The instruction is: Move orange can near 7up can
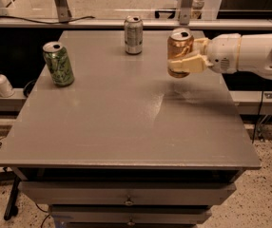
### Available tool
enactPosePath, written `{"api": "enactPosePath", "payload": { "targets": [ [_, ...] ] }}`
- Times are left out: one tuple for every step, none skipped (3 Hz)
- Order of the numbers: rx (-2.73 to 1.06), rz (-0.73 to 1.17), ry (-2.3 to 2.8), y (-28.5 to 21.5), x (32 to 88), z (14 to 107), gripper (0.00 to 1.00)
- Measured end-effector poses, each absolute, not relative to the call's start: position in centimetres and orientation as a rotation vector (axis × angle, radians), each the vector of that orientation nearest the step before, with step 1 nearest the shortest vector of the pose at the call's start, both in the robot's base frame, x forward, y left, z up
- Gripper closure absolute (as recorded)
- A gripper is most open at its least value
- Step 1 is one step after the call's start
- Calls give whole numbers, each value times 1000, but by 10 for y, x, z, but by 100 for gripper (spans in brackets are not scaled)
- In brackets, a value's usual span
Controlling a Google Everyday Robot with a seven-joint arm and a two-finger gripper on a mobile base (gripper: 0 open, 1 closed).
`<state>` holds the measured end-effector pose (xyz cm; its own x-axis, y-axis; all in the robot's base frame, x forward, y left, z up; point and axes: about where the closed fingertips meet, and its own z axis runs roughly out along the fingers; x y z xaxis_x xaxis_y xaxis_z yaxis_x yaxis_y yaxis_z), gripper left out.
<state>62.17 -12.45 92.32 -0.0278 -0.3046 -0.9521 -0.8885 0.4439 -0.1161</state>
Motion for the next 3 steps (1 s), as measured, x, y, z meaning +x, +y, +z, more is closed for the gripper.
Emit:
{"api": "enactPosePath", "payload": {
  "targets": [
    [-1038,629,1570,-119,645,921,100],
    [-964,623,1556,-112,695,917,100],
    [-931,614,1543,-107,741,911,100]
  ]
}}
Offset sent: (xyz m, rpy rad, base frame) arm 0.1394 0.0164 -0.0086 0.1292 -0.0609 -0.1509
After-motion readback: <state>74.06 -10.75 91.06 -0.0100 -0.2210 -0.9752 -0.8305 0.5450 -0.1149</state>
